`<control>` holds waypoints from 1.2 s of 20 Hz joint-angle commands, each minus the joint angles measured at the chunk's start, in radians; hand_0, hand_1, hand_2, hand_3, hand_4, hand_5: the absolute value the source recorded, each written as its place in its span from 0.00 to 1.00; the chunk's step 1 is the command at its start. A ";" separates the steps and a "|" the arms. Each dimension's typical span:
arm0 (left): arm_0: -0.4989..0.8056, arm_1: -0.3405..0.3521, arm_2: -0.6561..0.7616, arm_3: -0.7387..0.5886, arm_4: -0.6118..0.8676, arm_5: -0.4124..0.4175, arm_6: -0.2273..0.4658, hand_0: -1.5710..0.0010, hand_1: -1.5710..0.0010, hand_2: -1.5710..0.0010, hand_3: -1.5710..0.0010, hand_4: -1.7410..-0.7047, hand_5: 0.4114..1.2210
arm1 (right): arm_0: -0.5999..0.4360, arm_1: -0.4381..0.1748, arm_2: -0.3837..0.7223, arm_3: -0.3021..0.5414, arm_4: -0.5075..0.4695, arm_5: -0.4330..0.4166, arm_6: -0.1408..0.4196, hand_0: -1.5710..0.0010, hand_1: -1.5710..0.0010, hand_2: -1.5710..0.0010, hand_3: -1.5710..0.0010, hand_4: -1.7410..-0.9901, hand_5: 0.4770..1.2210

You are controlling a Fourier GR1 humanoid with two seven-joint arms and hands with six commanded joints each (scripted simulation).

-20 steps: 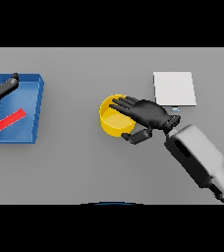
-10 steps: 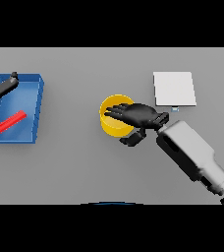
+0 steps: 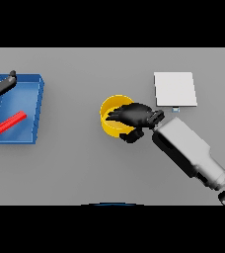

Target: Pick up the red beaker and tilt it to pour out 1 green nut into yellow bowl. Pick up the yellow bowl and place it on the metallic measuring scale.

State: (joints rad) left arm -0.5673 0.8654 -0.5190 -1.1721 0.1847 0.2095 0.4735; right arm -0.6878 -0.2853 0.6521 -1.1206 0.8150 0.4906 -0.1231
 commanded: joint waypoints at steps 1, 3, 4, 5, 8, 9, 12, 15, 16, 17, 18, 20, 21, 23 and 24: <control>0.003 0.002 -0.002 -0.001 -0.001 0.000 0.005 1.00 1.00 1.00 1.00 0.91 0.38 | 0.009 0.000 0.009 -0.006 0.005 -0.001 -0.004 0.84 0.85 0.85 0.84 0.47 0.57; 0.014 0.009 0.002 -0.017 0.006 -0.001 -0.005 1.00 1.00 1.00 1.00 0.91 0.39 | 0.004 -0.004 0.012 0.006 0.004 0.007 -0.020 0.54 0.58 0.60 0.70 0.34 0.72; 0.017 0.008 0.000 -0.021 0.003 0.007 0.003 1.00 1.00 1.00 1.00 0.91 0.39 | 0.004 -0.012 0.010 0.002 -0.008 0.023 -0.041 0.43 0.46 0.48 0.62 0.28 0.78; 0.007 0.007 0.004 -0.013 0.006 0.001 0.006 1.00 1.00 1.00 1.00 0.91 0.39 | 0.007 -0.013 0.015 -0.003 -0.011 0.037 -0.034 0.35 0.37 0.39 0.56 0.23 0.82; 0.017 0.016 0.000 -0.020 0.000 0.005 0.003 1.00 1.00 1.00 1.00 0.91 0.39 | 0.009 -0.018 0.016 -0.024 -0.028 0.075 -0.004 0.18 0.19 0.20 0.35 0.12 0.91; 0.014 0.017 0.004 -0.021 0.005 0.002 0.009 1.00 1.00 1.00 1.00 0.91 0.39 | 0.010 -0.020 0.017 -0.018 -0.029 0.061 -0.011 0.14 0.15 0.18 0.30 0.10 0.93; 0.012 0.010 -0.001 -0.035 0.006 0.007 0.013 1.00 1.00 1.00 1.00 0.90 0.39 | 0.010 -0.036 0.019 -0.039 -0.044 0.076 -0.006 0.07 0.08 0.12 0.25 0.05 0.96; 0.021 0.023 -0.004 -0.065 0.002 0.018 0.030 1.00 1.00 1.00 1.00 0.91 0.39 | -0.003 -0.043 0.011 -0.051 -0.049 0.082 0.011 0.04 0.04 0.08 0.24 0.03 0.98; 0.027 0.028 -0.001 -0.060 0.005 0.015 0.023 1.00 1.00 1.00 1.00 0.91 0.39 | 0.000 -0.052 0.002 -0.082 -0.065 0.100 0.018 0.03 0.03 0.06 0.24 0.02 0.98; 0.021 0.024 -0.004 -0.059 0.001 0.014 0.026 1.00 1.00 1.00 1.00 0.91 0.39 | 0.007 -0.068 -0.008 -0.114 -0.082 0.109 0.008 0.02 0.03 0.05 0.24 0.02 0.99; 0.017 0.022 0.000 -0.049 0.005 0.010 0.023 1.00 1.00 1.00 1.00 0.91 0.39 | 0.001 -0.085 -0.020 -0.132 -0.091 0.121 0.007 0.02 0.02 0.06 0.19 0.01 0.99; 0.011 0.022 -0.003 -0.045 0.003 0.003 0.024 1.00 1.00 1.00 1.00 0.91 0.38 | -0.015 -0.113 -0.038 -0.187 -0.109 0.158 0.035 0.01 0.01 0.04 0.12 0.01 0.99; 0.017 0.024 -0.006 -0.057 0.001 0.009 0.027 1.00 1.00 1.00 1.00 0.91 0.38 | -0.031 -0.119 -0.048 -0.194 -0.114 0.170 0.047 0.01 0.01 0.03 0.14 0.02 1.00; 0.016 0.023 -0.003 -0.050 0.002 0.009 0.026 1.00 1.00 1.00 1.00 0.91 0.38 | -0.043 -0.141 -0.072 -0.230 -0.128 0.189 0.083 0.01 0.01 0.02 0.15 0.02 1.00; 0.013 0.018 -0.005 -0.053 0.001 0.011 0.024 1.00 1.00 1.00 1.00 0.91 0.38 | -0.047 -0.150 -0.082 -0.251 -0.130 0.195 0.111 0.00 0.01 0.02 0.17 0.02 1.00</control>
State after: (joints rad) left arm -0.5548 0.8832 -0.5236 -1.2249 0.1862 0.2201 0.4966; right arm -0.7350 -0.4361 0.5701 -1.3712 0.6853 0.6859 -0.0110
